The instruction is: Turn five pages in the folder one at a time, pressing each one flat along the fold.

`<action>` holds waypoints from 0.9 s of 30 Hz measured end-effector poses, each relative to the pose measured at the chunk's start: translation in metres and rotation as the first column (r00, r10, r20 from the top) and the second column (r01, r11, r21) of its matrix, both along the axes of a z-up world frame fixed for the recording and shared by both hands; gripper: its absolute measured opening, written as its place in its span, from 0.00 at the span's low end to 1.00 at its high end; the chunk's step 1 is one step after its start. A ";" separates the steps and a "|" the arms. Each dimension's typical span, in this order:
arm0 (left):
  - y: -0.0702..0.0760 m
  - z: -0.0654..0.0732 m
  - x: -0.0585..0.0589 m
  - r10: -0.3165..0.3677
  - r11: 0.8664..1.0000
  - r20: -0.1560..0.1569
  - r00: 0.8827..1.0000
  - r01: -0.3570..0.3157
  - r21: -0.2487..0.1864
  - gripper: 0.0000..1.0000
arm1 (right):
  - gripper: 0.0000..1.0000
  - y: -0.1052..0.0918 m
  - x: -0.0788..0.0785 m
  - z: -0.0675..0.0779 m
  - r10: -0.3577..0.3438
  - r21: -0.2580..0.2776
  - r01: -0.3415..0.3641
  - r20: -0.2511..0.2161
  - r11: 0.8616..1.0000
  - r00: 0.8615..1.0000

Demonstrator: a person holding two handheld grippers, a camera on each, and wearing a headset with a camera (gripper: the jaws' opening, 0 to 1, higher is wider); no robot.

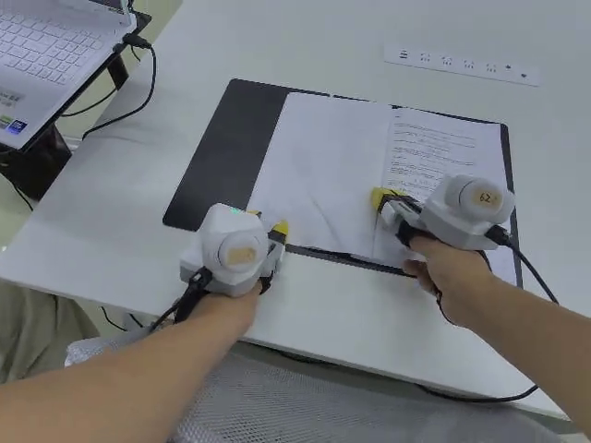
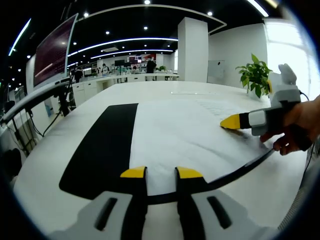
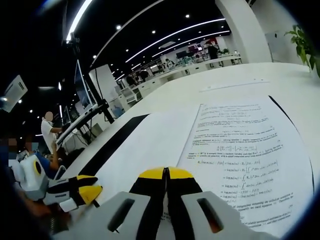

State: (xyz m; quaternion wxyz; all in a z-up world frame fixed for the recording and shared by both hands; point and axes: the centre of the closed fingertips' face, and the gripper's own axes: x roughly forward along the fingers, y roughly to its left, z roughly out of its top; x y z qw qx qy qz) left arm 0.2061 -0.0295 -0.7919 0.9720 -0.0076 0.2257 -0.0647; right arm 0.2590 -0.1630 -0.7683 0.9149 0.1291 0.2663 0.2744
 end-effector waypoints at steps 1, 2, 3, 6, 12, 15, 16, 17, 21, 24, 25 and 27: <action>0.000 0.000 0.000 0.000 1.000 0.000 1.000 0.000 0.000 0.21 | 0.00 0.001 -0.003 0.000 0.007 -0.002 -0.007 -0.002 1.000 1.000; 0.000 0.000 0.000 0.000 1.000 0.000 1.000 0.000 0.000 0.21 | 0.00 0.001 -0.007 -0.001 0.014 -0.005 -0.014 -0.003 1.000 1.000; 0.000 0.000 0.000 0.000 1.000 -0.001 1.000 0.000 0.000 0.21 | 0.00 0.001 -0.011 -0.001 0.020 -0.006 -0.020 -0.006 1.000 1.000; 0.000 -0.001 0.000 0.000 1.000 -0.001 1.000 0.000 0.000 0.21 | 0.00 0.001 -0.023 -0.003 0.038 -0.011 -0.038 -0.018 0.999 0.999; 0.000 0.001 -0.001 -0.001 1.000 0.000 1.000 0.001 0.001 0.21 | 0.00 -0.001 -0.042 -0.009 0.079 -0.023 -0.080 -0.040 0.997 0.996; 0.000 0.001 -0.001 -0.001 1.000 -0.001 1.000 0.001 0.001 0.21 | 0.00 -0.004 -0.052 -0.011 0.085 -0.016 -0.086 -0.052 0.996 0.995; -0.001 0.002 -0.002 -0.001 1.000 -0.001 1.000 0.001 0.001 0.21 | 0.00 -0.005 -0.055 -0.012 0.085 -0.012 -0.086 -0.060 0.996 0.995; -0.001 0.002 -0.002 -0.001 1.000 -0.001 1.000 0.001 0.002 0.21 | 0.00 -0.006 -0.059 -0.012 0.087 -0.009 -0.088 -0.067 0.996 0.994; -0.001 0.003 -0.002 -0.001 1.000 -0.002 1.000 0.001 0.003 0.21 | 0.00 -0.007 -0.068 -0.013 0.095 -0.008 -0.096 -0.092 0.995 0.991; 0.000 0.004 -0.003 -0.001 1.000 -0.003 1.000 0.001 0.004 0.21 | 0.00 -0.009 -0.075 -0.013 0.097 0.008 -0.097 -0.124 0.995 0.987; 0.000 0.004 -0.003 -0.001 1.000 -0.003 1.000 0.001 0.004 0.21 | 0.00 -0.010 -0.077 -0.014 0.094 0.012 -0.094 -0.138 0.996 0.986; 0.000 0.004 -0.004 -0.002 1.000 -0.005 1.000 0.002 0.005 0.21 | 0.00 -0.012 -0.082 -0.014 0.089 0.020 -0.087 -0.174 0.996 0.981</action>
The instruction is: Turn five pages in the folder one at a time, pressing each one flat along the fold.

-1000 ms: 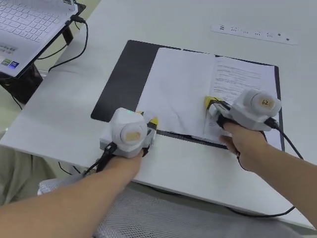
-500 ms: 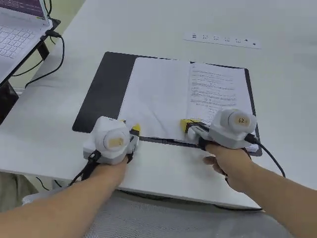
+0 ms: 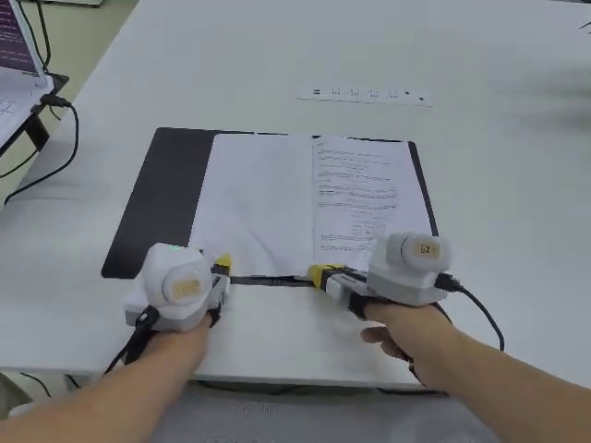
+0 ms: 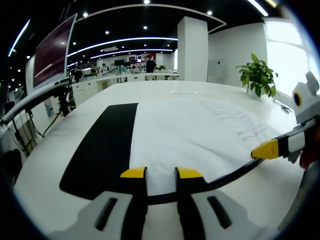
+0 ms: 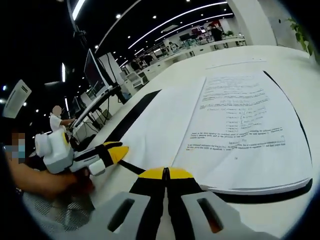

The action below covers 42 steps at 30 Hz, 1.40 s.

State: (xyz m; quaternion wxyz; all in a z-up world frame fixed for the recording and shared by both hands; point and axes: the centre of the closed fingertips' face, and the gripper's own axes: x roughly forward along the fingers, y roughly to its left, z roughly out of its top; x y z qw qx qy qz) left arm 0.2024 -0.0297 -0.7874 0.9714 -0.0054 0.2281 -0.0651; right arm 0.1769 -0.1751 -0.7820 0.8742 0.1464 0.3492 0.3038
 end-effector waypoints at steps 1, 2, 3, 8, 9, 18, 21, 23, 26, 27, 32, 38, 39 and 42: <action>0.000 0.000 0.000 0.000 1.000 0.000 1.000 0.000 0.000 0.21 | 0.00 0.000 -0.005 -0.001 0.007 0.000 -0.007 -0.024 1.000 1.000; 0.000 0.000 0.000 0.000 1.000 -0.001 1.000 0.000 0.000 0.21 | 0.00 -0.001 -0.009 -0.001 0.011 0.000 -0.011 -0.049 1.000 0.999; 0.000 0.000 -0.001 0.001 1.000 -0.002 1.000 -0.001 0.000 0.21 | 0.00 -0.001 -0.012 -0.001 0.009 0.000 -0.009 -0.062 1.000 0.998; 0.000 0.002 -0.001 0.001 1.000 -0.007 1.000 -0.001 0.000 0.21 | 0.00 -0.002 -0.029 0.012 -0.001 0.040 0.005 -0.101 0.999 0.995; 0.000 0.002 -0.001 -0.001 1.000 -0.009 1.000 0.001 0.002 0.21 | 0.00 -0.001 -0.033 0.015 -0.003 0.053 0.009 -0.108 0.999 0.994; 0.010 0.003 0.003 0.082 0.988 -0.080 0.993 -0.092 -0.124 0.14 | 0.00 -0.008 -0.053 0.055 -0.078 0.157 0.099 -0.130 0.983 0.988; 0.016 0.002 0.004 0.107 0.966 -0.127 0.986 -0.133 -0.221 0.09 | 0.00 -0.019 -0.053 0.068 -0.143 0.187 0.166 -0.133 0.968 0.981; 0.013 0.006 0.001 0.092 0.953 -0.157 0.983 -0.133 -0.274 0.08 | 0.00 -0.027 -0.050 0.075 -0.177 0.195 0.197 -0.119 0.961 0.977; 0.014 0.007 -0.002 0.087 0.931 -0.247 0.965 -0.167 -0.326 0.11 | 0.00 -0.042 -0.046 0.089 -0.227 0.207 0.243 -0.095 0.948 0.969; 0.017 0.011 -0.002 0.093 0.933 -0.254 0.963 -0.173 -0.315 0.13 | 0.00 -0.047 -0.043 0.092 -0.243 0.201 0.253 -0.075 0.946 0.967; 0.006 0.040 -0.010 0.034 0.935 -0.235 0.971 -0.114 -0.336 0.24 | 0.00 -0.080 -0.030 0.107 -0.294 0.122 0.287 0.046 0.950 0.955; -0.003 0.078 -0.028 -0.039 0.948 -0.196 0.980 -0.026 -0.318 0.28 | 0.00 -0.105 -0.023 0.114 -0.313 0.064 0.309 0.085 0.949 0.946; -0.005 0.084 -0.031 -0.054 0.948 -0.193 0.980 -0.011 -0.318 0.30 | 0.00 -0.109 -0.023 0.116 -0.317 0.054 0.313 0.094 0.948 0.944; -0.006 0.097 -0.040 -0.079 0.952 -0.199 0.977 0.015 -0.304 0.39 | 0.00 -0.119 -0.025 0.111 -0.307 0.009 0.307 0.095 0.952 0.947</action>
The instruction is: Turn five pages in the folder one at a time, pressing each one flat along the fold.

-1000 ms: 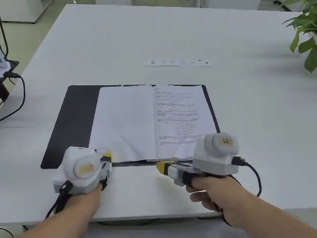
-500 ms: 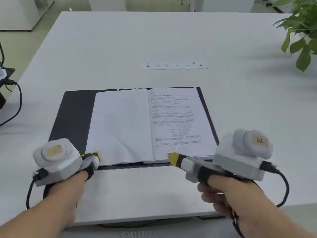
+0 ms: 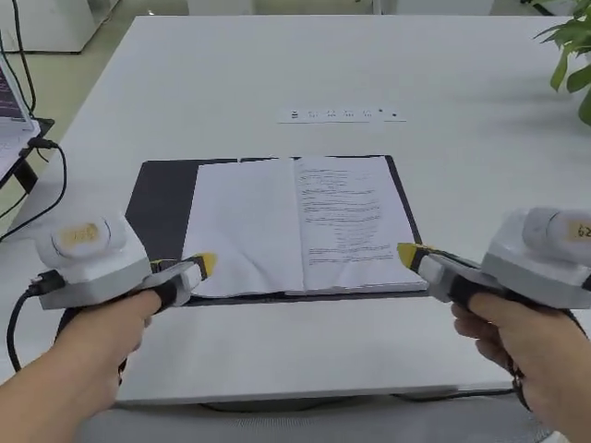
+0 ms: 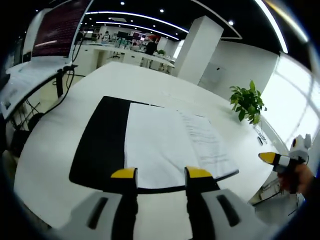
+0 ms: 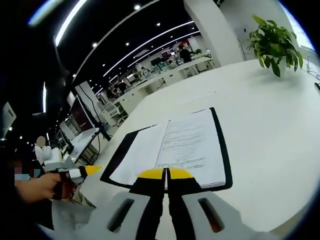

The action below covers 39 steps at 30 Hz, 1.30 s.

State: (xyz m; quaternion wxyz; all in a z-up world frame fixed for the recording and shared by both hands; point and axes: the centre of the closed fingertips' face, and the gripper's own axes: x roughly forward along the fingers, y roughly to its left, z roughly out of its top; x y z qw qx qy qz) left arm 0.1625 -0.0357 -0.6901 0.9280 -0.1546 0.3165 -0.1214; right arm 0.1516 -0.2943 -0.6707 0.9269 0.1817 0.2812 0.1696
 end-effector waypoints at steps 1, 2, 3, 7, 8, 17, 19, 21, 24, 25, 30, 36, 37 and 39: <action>-0.001 0.007 -0.004 -0.021 1.000 0.010 1.000 0.021 0.013 0.40 | 0.02 -0.004 -0.001 -0.001 -0.003 -0.015 0.003 -0.001 1.000 1.000; 0.000 0.012 -0.006 -0.027 1.000 0.015 1.000 0.027 0.013 0.41 | 0.04 -0.006 -0.001 -0.002 -0.004 -0.024 0.004 0.000 1.000 1.000; -0.001 0.019 -0.010 -0.039 0.999 0.027 0.999 0.038 0.019 0.42 | 0.07 -0.009 -0.002 -0.002 -0.003 -0.036 0.003 0.000 0.999 1.000; 0.004 0.036 -0.019 -0.070 0.996 0.058 0.996 0.066 0.062 0.45 | 0.20 -0.018 -0.009 -0.009 -0.001 -0.068 -0.002 -0.035 0.998 0.999; 0.006 0.039 -0.022 -0.074 0.995 0.060 0.995 0.070 0.076 0.45 | 0.21 -0.019 -0.010 -0.010 0.005 -0.077 -0.008 -0.038 0.997 0.999; 0.027 0.047 -0.050 -0.074 0.990 0.062 0.995 0.066 0.123 0.70 | 0.41 -0.027 -0.019 -0.002 0.038 -0.115 -0.041 -0.025 0.993 0.999; 0.031 0.047 -0.058 -0.075 0.991 0.056 0.996 0.068 0.112 0.74 | 0.49 -0.028 -0.019 0.006 0.045 -0.113 -0.046 -0.007 0.993 0.999; 0.034 0.048 -0.064 -0.081 0.991 0.060 0.995 0.074 0.114 0.80 | 0.59 -0.027 -0.019 0.016 0.060 -0.108 -0.057 0.025 0.992 0.998; 0.040 0.049 -0.071 -0.100 0.986 0.062 0.993 0.090 0.139 0.85 | 0.73 -0.026 -0.022 0.028 0.073 -0.110 -0.066 0.059 0.992 0.996; 0.044 0.049 -0.073 -0.105 0.984 0.063 0.993 0.094 0.153 0.86 | 0.76 -0.026 -0.024 0.030 0.079 -0.111 -0.070 0.071 0.991 0.994; 0.055 0.058 -0.076 -0.110 0.983 0.079 0.991 0.096 0.154 0.95 | 0.96 -0.024 -0.038 0.037 0.125 -0.145 -0.108 0.115 0.984 0.985; 0.064 0.070 -0.082 -0.138 0.976 0.078 0.987 0.122 0.179 0.99 | 1.00 -0.032 -0.048 0.030 0.119 -0.163 -0.102 0.103 0.981 0.987; 0.066 0.071 -0.083 -0.140 0.975 0.080 0.987 0.123 0.187 0.99 | 1.00 -0.034 -0.049 0.029 0.110 -0.159 -0.093 0.099 0.983 0.989; 0.071 0.074 -0.084 -0.140 0.973 0.083 0.987 0.122 0.195 0.99 | 1.00 -0.037 -0.049 0.027 0.096 -0.152 -0.082 0.088 0.985 0.991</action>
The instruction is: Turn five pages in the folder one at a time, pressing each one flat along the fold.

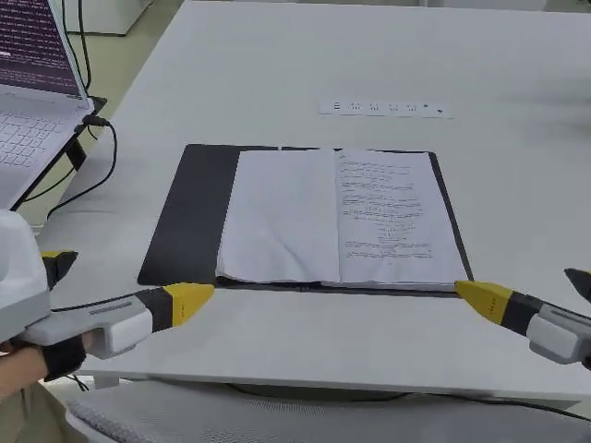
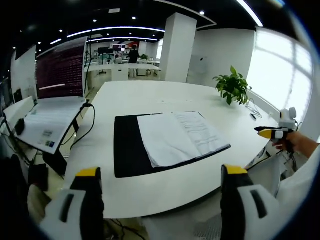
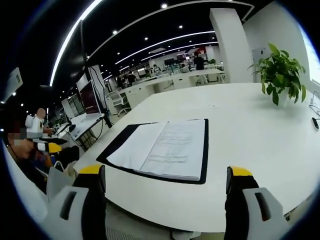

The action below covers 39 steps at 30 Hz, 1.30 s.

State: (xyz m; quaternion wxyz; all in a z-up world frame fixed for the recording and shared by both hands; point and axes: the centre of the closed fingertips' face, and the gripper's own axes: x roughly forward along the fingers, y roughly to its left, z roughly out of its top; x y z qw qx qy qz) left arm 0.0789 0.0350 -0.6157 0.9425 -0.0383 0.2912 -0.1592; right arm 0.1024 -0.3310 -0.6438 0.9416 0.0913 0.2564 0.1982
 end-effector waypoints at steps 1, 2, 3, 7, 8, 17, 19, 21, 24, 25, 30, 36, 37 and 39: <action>0.003 0.001 0.000 0.002 1.000 0.001 1.000 -0.002 0.002 0.99 | 1.00 -0.001 0.000 0.000 -0.005 0.004 0.005 -0.001 1.000 1.000; 0.005 0.003 0.000 0.009 1.000 0.003 1.000 -0.009 0.001 0.99 | 0.99 -0.003 0.000 -0.001 -0.010 0.010 0.010 0.001 1.000 1.000; 0.007 0.004 0.001 0.017 1.000 0.010 1.000 -0.017 -0.002 0.99 | 0.98 -0.003 0.001 -0.002 -0.014 0.008 0.014 -0.002 1.000 1.000; 0.011 0.006 0.004 0.030 1.000 0.018 0.999 -0.030 -0.004 0.99 | 0.96 -0.002 0.001 -0.004 -0.011 0.004 0.011 -0.009 1.000 1.000; 0.010 0.005 0.004 0.027 1.000 0.016 1.000 -0.027 0.002 0.99 | 0.96 -0.001 0.000 -0.003 -0.005 0.000 0.005 -0.007 1.000 1.000; -0.018 0.000 0.012 -0.037 0.999 0.014 0.999 0.037 0.016 0.95 | 0.93 0.002 0.004 0.000 0.005 -0.011 -0.005 0.006 1.000 1.000; -0.025 0.000 0.014 -0.053 0.999 0.015 0.999 0.052 0.015 0.94 | 0.93 0.003 0.005 0.000 0.009 -0.008 -0.009 0.009 1.000 1.000; -0.035 -0.001 0.018 -0.071 0.997 0.015 0.997 0.071 0.010 0.91 | 0.92 0.006 0.005 0.001 0.012 -0.004 -0.012 0.011 1.000 1.000; -0.049 -0.003 0.024 -0.101 0.995 0.014 0.995 0.101 0.010 0.87 | 0.91 0.010 0.005 -0.001 0.021 -0.006 -0.021 0.006 1.000 1.000; -0.052 -0.004 0.025 -0.109 0.994 0.011 0.994 0.109 0.010 0.85 | 0.90 0.011 0.004 0.000 0.025 -0.004 -0.025 0.009 1.000 1.000; -0.068 -0.010 0.034 -0.136 0.991 0.005 0.991 0.136 0.008 0.80 | 0.90 0.015 0.003 0.001 0.032 0.000 -0.032 0.015 0.999 0.999; -0.092 -0.027 0.044 -0.189 0.981 -0.024 0.982 0.190 0.030 0.73 | 0.88 0.012 0.004 -0.001 0.026 0.016 -0.026 0.014 1.000 1.000; -0.097 -0.030 0.047 -0.199 0.979 -0.026 0.980 0.200 0.031 0.71 | 0.88 0.011 0.004 0.000 0.024 0.021 -0.024 0.014 0.999 1.000; -0.105 -0.034 0.050 -0.218 0.975 -0.030 0.975 0.219 0.035 0.68 | 0.88 0.010 0.004 -0.001 0.022 0.023 -0.023 0.013 0.999 1.000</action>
